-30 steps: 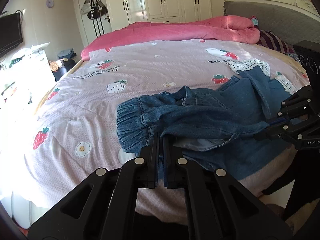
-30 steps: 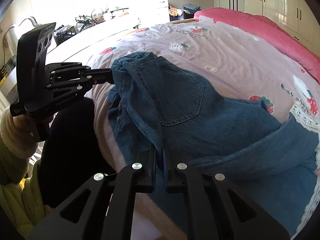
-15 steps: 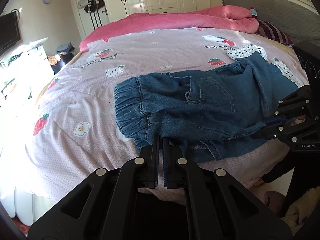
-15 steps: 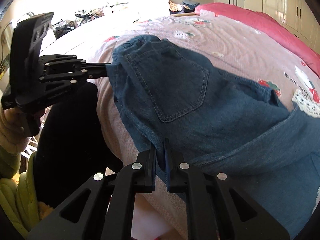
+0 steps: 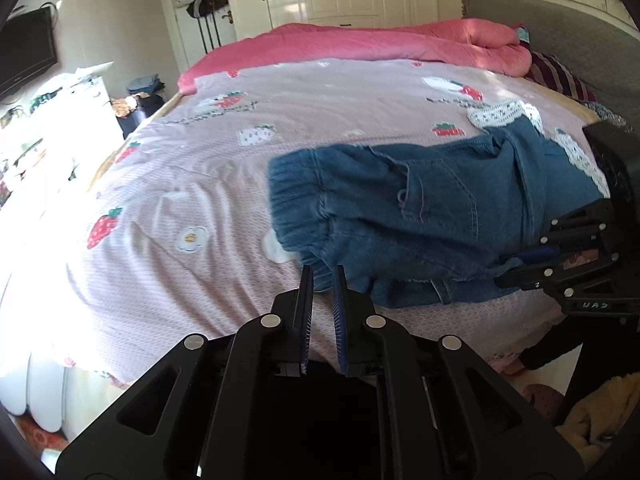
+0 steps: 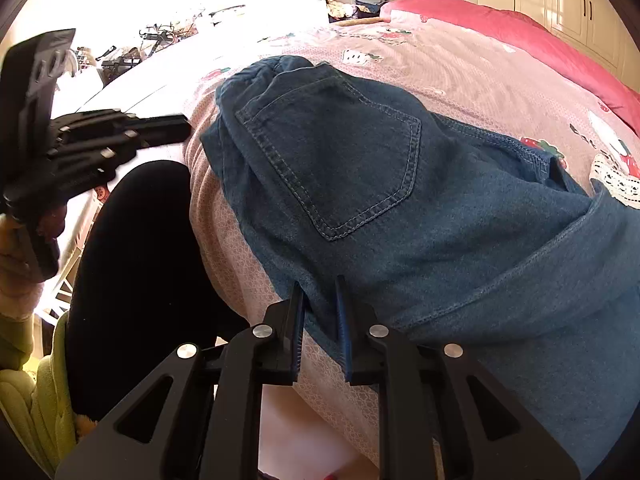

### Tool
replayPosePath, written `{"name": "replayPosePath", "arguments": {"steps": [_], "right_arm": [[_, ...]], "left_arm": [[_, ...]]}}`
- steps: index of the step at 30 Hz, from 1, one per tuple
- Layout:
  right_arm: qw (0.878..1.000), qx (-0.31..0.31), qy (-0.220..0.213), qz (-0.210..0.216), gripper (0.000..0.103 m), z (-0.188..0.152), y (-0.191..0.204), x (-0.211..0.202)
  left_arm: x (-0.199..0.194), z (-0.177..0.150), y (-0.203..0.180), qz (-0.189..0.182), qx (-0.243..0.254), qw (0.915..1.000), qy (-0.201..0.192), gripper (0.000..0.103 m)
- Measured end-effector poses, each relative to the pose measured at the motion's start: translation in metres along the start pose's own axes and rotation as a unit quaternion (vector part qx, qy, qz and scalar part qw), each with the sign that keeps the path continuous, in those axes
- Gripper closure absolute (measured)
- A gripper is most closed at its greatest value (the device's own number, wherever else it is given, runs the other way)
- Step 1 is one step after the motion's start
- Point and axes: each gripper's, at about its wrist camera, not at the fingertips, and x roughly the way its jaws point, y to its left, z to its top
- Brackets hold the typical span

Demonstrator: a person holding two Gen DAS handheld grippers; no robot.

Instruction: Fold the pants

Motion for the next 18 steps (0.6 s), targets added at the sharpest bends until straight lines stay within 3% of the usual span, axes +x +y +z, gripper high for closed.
{"name": "replayPosePath", "arguments": {"steps": [4,8,11,15,18], "right_arm": [[1.0,-0.003,-0.001,-0.005,0.088,-0.002,0.002,0.002],[1.0,0.0,-0.001,-0.003,0.087,-0.001,0.006,0.002],[1.0,0.004,-0.002,0.0,0.087,-0.002,0.004,-0.001],[1.0,0.025,-0.007,0.016,0.087,-0.004,-0.006,-0.017],[0.998,0.047,-0.024,0.016,0.083,-0.006,-0.017,-0.036]], "left_arm": [[-0.02,0.013,0.008,-0.028,-0.031,0.9986,-0.031,0.093],[-0.013,0.031,-0.009,-0.047,-0.016,0.9981,-0.037,0.088],[0.004,0.049,-0.03,-0.087,-0.004,0.9956,-0.033,0.088],[0.037,0.059,-0.055,-0.106,0.006,0.9944,0.001,0.088],[0.063,0.048,-0.065,-0.087,0.024,0.9951,0.041,0.088]]}}
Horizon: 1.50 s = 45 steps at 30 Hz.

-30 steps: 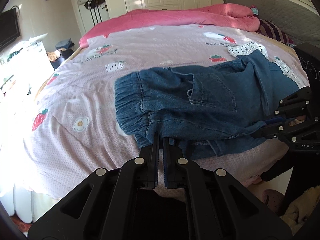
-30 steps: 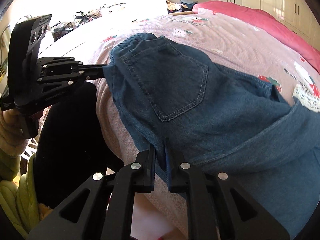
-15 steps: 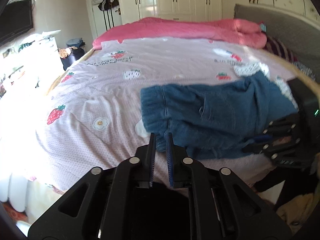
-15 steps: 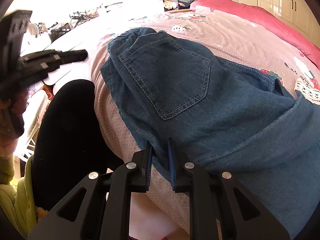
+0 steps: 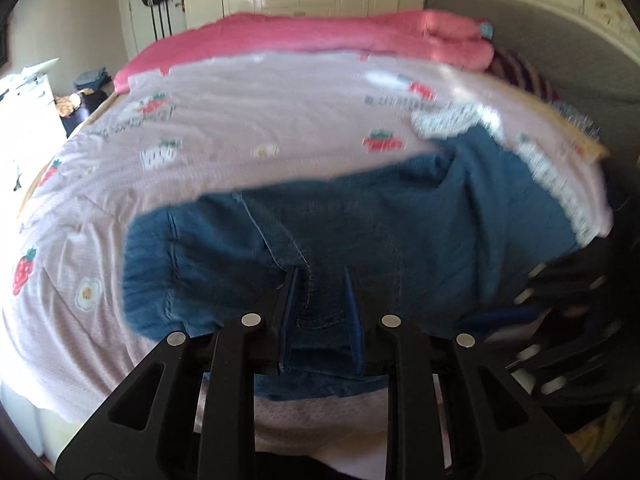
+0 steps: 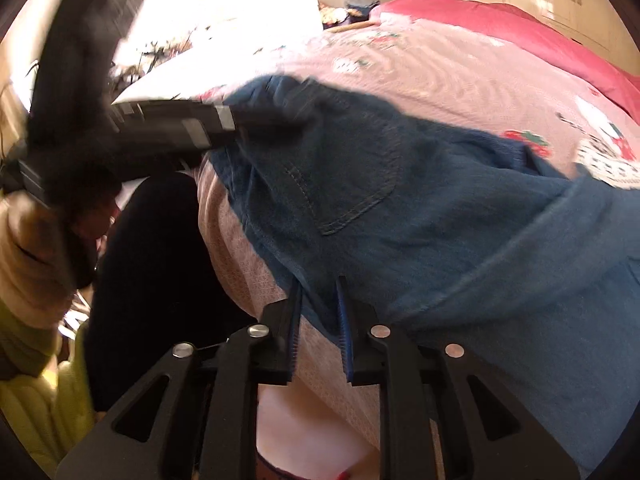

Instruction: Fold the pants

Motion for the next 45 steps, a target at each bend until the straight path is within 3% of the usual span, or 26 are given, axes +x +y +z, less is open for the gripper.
{"name": "replayPosePath", "arguments": {"steps": [3,8,12,15,19,22,24,26,27,32,39,45], "right_arm": [[0.999,0.018,-0.029,-0.021,0.08,0.003,-0.013,-0.021],[0.996,0.042,-0.056,-0.058,0.072,0.011,-0.031,-0.03],[0.995,0.048,-0.043,-0.081,0.067,0.019,-0.043,-0.015],[0.994,0.064,-0.004,-0.093,0.066,0.016,-0.053,0.007],[0.994,0.067,-0.009,-0.089,0.066,0.008,-0.056,0.011],[0.994,0.084,-0.023,-0.063,0.063,0.007,-0.057,0.002],[0.993,0.094,-0.04,-0.054,0.055,0.008,-0.058,-0.014],[0.992,0.089,-0.058,-0.067,0.049,0.012,-0.059,-0.031],[0.991,0.088,-0.069,-0.074,0.048,0.012,-0.06,-0.039],[0.982,0.114,-0.107,-0.107,0.036,0.012,-0.083,-0.075],[0.967,0.142,-0.126,-0.169,0.023,0.011,-0.119,-0.111],[0.968,0.113,-0.116,-0.193,0.017,0.033,-0.136,-0.116]], "left_arm": [[0.017,-0.014,0.003,0.004,-0.007,0.9996,0.027,0.088],[0.016,-0.027,0.011,-0.012,-0.022,0.9993,0.026,0.088],[0.018,-0.029,0.012,-0.018,-0.03,0.999,0.027,0.088],[0.018,-0.03,0.013,-0.02,-0.034,0.9989,0.026,0.088],[0.019,-0.029,0.016,-0.028,-0.045,0.9983,0.025,0.088],[0.013,-0.027,0.016,-0.029,-0.051,0.9981,0.017,0.088],[0.005,-0.024,0.014,-0.036,-0.057,0.9977,0.01,0.083],[-0.006,-0.021,0.011,-0.049,-0.06,0.997,0.001,0.063],[-0.011,-0.018,0.007,-0.054,-0.055,0.997,-0.004,0.059],[-0.036,0.002,-0.019,-0.075,-0.02,0.9961,-0.042,0.046],[-0.014,0.031,-0.063,-0.132,0.009,0.9908,-0.03,0.044],[0.026,0.051,-0.1,-0.19,0.019,0.9816,0.003,0.044]]}}
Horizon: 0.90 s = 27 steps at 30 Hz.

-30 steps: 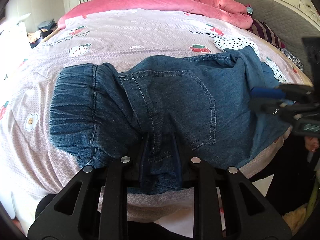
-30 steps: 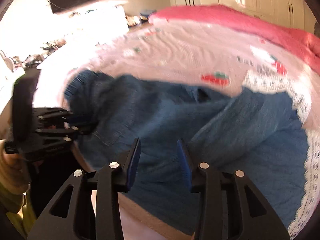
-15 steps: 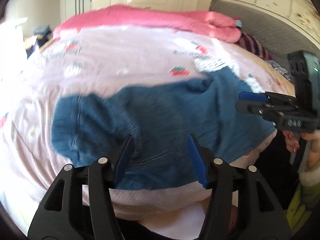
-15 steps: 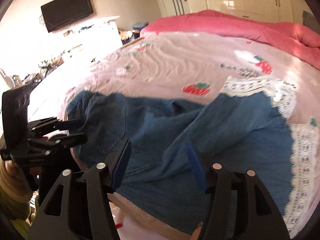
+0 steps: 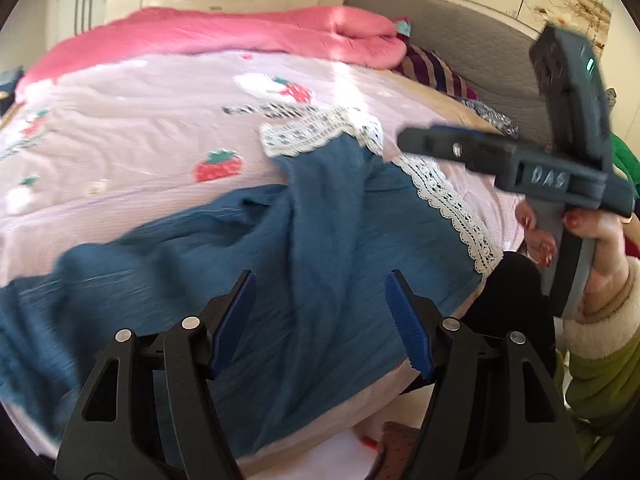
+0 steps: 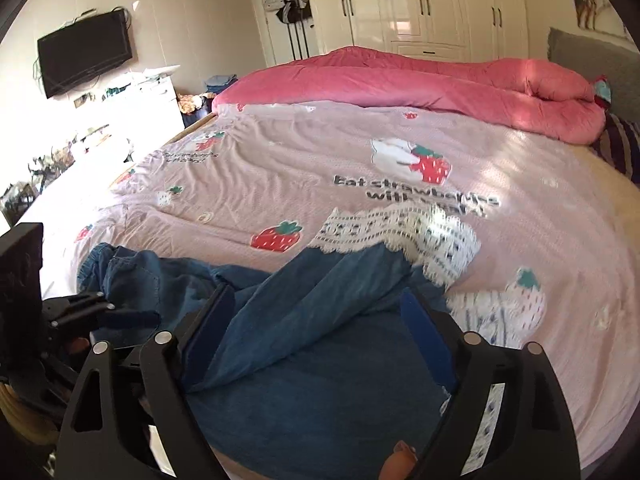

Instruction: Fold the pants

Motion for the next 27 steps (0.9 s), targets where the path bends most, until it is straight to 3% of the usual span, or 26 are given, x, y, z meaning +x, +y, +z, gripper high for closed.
{"name": "replayPosePath", "arguments": {"steps": [5,7,14,18,24,25,26,27], "right_arm": [[0.999,-0.024,0.035,0.004,0.017,0.03,-0.004,0.034],[0.998,-0.033,0.048,0.007,0.017,0.038,-0.002,0.05],[0.99,-0.084,0.109,-0.018,0.017,0.066,0.007,0.118],[0.982,-0.111,0.145,-0.048,0.017,0.074,0.013,0.159],[0.964,-0.131,0.223,-0.06,0.02,0.079,0.014,0.208],[0.961,-0.128,0.238,-0.058,0.023,0.078,0.012,0.214],[0.957,-0.129,0.252,-0.055,0.043,0.075,0.009,0.219],[0.956,-0.127,0.259,-0.052,0.072,0.073,0.007,0.221]], "left_arm": [[0.036,0.006,0.001,-0.029,-0.02,0.9989,0.029,0.058],[0.044,0.003,0.004,-0.019,-0.023,0.999,0.032,0.06],[0.051,-0.002,0.029,-0.053,-0.064,0.9963,0.02,0.087],[0.052,-0.003,0.029,-0.066,-0.062,0.9958,0.015,0.091],[0.054,-0.004,0.026,-0.065,-0.054,0.9964,0.013,0.093],[0.053,-0.005,0.025,-0.065,-0.054,0.9964,0.012,0.093],[0.052,-0.006,0.026,-0.065,-0.054,0.9964,0.011,0.093],[0.054,-0.005,0.026,-0.065,-0.053,0.9964,0.011,0.093]]}}
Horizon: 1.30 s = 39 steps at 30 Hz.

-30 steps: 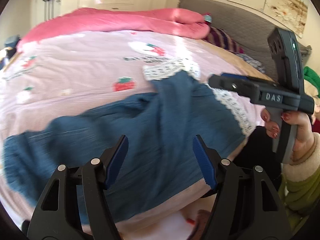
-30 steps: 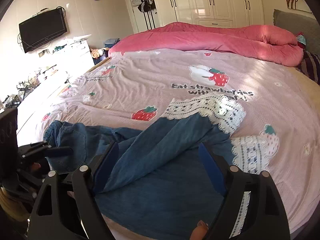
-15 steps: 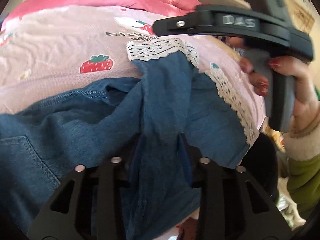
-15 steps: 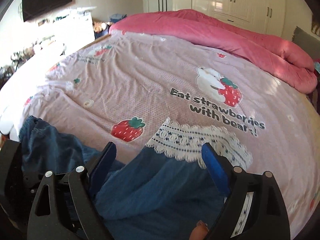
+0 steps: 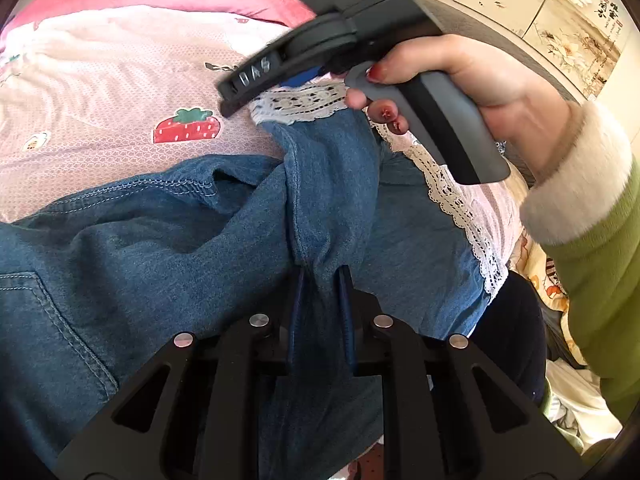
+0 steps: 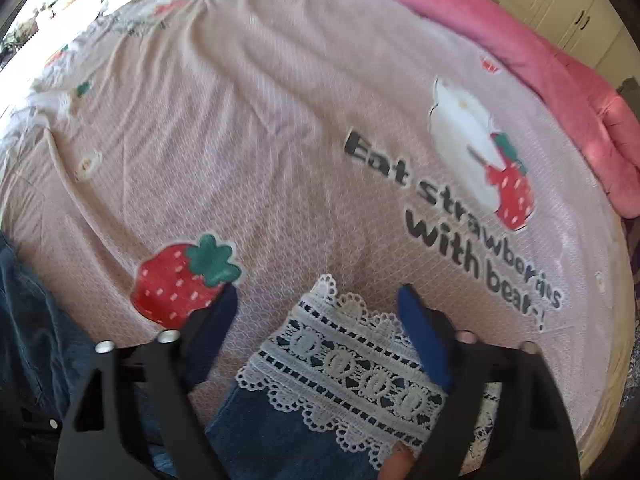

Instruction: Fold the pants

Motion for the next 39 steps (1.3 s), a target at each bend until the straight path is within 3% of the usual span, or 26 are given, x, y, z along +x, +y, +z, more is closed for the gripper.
{"name": "replayPosePath", "arguments": {"steps": [3,8,16,19,21,23,27,30,36,39], "right_arm": [[0.999,0.015,-0.02,0.038,0.093,-0.008,-0.009,-0.009],[0.989,0.077,-0.103,0.078,0.095,-0.044,-0.039,-0.059],[0.959,0.162,-0.205,0.107,0.095,-0.139,-0.083,-0.151],[0.951,0.186,-0.216,0.117,0.095,-0.177,-0.09,-0.164],[0.947,0.199,-0.22,0.122,0.095,-0.196,-0.094,-0.165],[0.941,0.219,-0.225,0.128,0.095,-0.219,-0.098,-0.164],[0.933,0.246,-0.224,0.137,0.095,-0.25,-0.103,-0.156],[0.926,0.268,-0.221,0.148,0.095,-0.27,-0.108,-0.148],[0.918,0.293,-0.211,0.164,0.095,-0.288,-0.111,-0.134],[0.913,0.301,-0.216,0.172,0.095,-0.294,-0.109,-0.135]], "left_arm": [[0.0,0.0,0.0,-0.001,-0.001,1.0,-0.001,0.093],[-0.001,-0.001,0.006,-0.008,-0.007,0.9999,-0.006,0.093],[-0.01,0.0,0.003,-0.02,0.013,0.9994,-0.023,0.093],[-0.013,0.0,-0.008,-0.024,0.037,0.9986,-0.028,0.093],[-0.013,-0.001,-0.014,-0.029,0.051,0.9979,-0.028,0.086],[-0.013,-0.002,-0.02,-0.032,0.061,0.9973,-0.026,0.069],[-0.013,-0.005,-0.034,-0.026,0.088,0.9955,-0.023,0.065],[-0.014,-0.008,-0.039,-0.016,0.1,0.9947,-0.016,0.055],[-0.018,-0.016,-0.05,-0.007,0.12,0.9927,-0.009,0.055],[-0.019,-0.021,-0.063,0.001,0.151,0.9885,-0.011,0.061]]}}
